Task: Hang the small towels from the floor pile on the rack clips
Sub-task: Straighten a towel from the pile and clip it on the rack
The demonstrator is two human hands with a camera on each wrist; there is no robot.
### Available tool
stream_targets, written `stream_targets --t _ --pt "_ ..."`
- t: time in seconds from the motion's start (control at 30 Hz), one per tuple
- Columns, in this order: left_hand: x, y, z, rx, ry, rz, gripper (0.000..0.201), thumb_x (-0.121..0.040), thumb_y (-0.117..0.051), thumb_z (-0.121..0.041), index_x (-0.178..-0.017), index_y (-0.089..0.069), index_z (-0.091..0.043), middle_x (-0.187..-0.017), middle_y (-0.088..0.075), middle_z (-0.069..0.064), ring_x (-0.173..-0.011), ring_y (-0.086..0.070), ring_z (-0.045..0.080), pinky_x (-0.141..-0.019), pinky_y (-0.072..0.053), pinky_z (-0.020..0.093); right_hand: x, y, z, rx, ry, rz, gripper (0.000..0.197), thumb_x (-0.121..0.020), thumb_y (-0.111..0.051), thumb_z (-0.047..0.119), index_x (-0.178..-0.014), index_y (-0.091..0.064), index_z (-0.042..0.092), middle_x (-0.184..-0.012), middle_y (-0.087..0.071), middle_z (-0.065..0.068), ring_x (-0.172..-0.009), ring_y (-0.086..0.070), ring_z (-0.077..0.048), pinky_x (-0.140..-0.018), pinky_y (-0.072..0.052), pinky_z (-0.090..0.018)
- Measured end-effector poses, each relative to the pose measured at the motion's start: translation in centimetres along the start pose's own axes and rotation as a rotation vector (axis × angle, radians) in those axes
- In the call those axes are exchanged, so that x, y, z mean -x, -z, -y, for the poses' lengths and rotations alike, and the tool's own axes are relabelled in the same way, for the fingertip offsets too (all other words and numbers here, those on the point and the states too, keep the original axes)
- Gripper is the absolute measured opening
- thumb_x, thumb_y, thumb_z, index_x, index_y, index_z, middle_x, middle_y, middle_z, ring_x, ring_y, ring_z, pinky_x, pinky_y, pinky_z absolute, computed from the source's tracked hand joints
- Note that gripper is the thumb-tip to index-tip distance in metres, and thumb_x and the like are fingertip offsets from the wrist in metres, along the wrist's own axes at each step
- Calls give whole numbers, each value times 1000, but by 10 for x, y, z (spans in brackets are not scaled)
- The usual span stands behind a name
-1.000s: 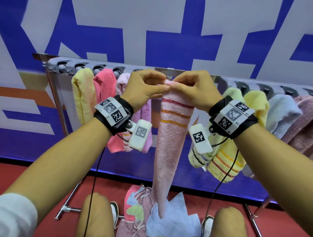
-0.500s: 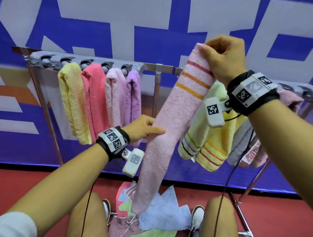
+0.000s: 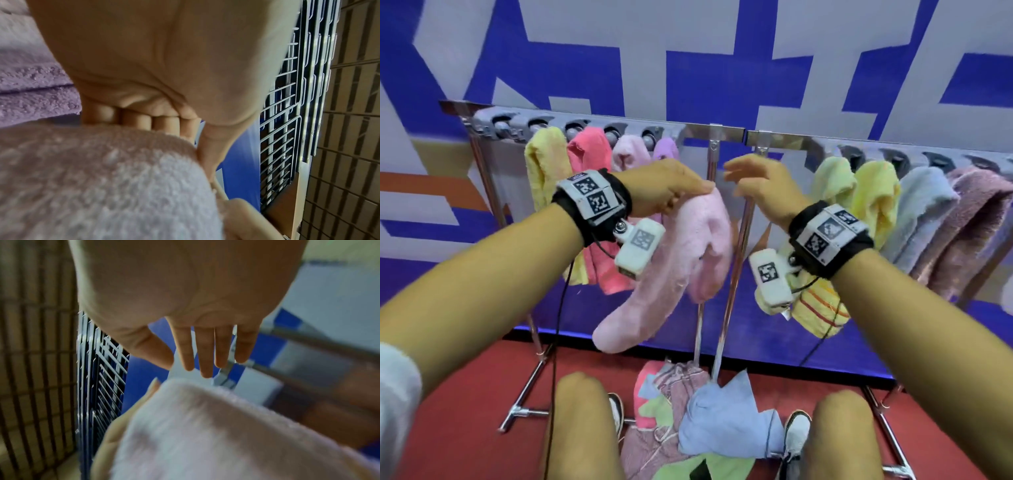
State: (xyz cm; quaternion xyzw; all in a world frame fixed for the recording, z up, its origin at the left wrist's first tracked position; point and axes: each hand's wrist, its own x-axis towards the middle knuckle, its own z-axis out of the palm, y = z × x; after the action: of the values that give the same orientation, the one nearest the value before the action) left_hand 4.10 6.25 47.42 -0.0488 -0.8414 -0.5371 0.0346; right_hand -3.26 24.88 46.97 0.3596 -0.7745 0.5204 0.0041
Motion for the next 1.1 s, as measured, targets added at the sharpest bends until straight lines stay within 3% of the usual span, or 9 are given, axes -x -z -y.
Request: stream_targets --t 0.1,0.23,0.37,0.43,0.57,0.77,0.83,0.93,1.1 --pt "3 -4 0 10 35 33 32 -78 -73 -34 -71 -60 -5 -56 -40 4 -49 -32 15 -48 -26 24 10 -31 12 -338 -133 213 47 -55 -47 10 -98 -67 11 -95 -67 -6 -91 -59 -20 -75 -45 -30" --pt "13 4 11 26 64 34 84 -62 -85 -47 -99 -56 23 -79 -53 19 -67 -41 25 -59 -33 29 15 -42 13 -284 -252 315 54 -61 -60 23 -105 -63 -9 -92 -59 -18 -81 -54 -29 -72 -43 -34" --pt "21 11 17 46 63 -11 33 -85 -71 -27 -78 -67 4 -59 -60 9 -51 -49 16 -49 -40 20 18 -39 12 -289 -276 388 20 -94 -54 4 -75 -58 0 -53 -59 -1 -45 -55 -10 -44 -41 -17" --pt "21 12 21 88 67 3 46 -81 -76 -36 -80 -62 8 -65 -50 11 -56 -41 20 -51 -32 24 20 -36 11 -352 -272 382 19 -98 -49 3 -84 -62 3 -62 -66 -1 -54 -61 -10 -50 -46 -19" --pt "20 10 36 160 104 34 37 -78 -76 -38 -54 -53 -21 -50 -34 -4 -44 -30 8 -48 -22 22 18 -21 15 -437 -263 245 32 -88 -54 13 -115 -63 -1 -97 -66 -15 -86 -63 -24 -75 -51 -31" --pt "11 3 31 276 17 52 54 -95 -55 -10 -41 -58 -17 -39 -44 -11 -35 -40 -1 -42 -30 11 19 9 6 -422 -302 15 11 -57 -55 16 -63 -46 13 -69 -45 -6 -61 -44 -21 -58 -29 -33" --pt "6 -4 18 322 -42 2 58 -101 -40 -2 -49 -63 -14 -41 -50 -10 -36 -47 -2 -40 -36 9 17 8 1 -363 -271 21 20 -49 -55 17 -65 -44 12 -69 -42 -7 -61 -40 -23 -60 -28 -33" --pt "-1 -14 -2 272 -93 -25 27 -92 -61 -22 -77 -57 -1 -60 -52 0 -54 -48 10 -53 -37 19 21 -2 11 -340 -258 109 14 -54 -51 17 -68 -52 15 -64 -49 -3 -56 -45 -17 -55 -35 -26" --pt "-7 -17 -5 238 -53 -33 64 -63 -87 -47 -90 -59 4 -82 -41 14 -71 -33 25 -60 -24 34 20 -14 17 -383 -321 175 56 -51 -59 21 -106 -57 8 -97 -47 -19 -83 -42 -33 -75 -37 -39"
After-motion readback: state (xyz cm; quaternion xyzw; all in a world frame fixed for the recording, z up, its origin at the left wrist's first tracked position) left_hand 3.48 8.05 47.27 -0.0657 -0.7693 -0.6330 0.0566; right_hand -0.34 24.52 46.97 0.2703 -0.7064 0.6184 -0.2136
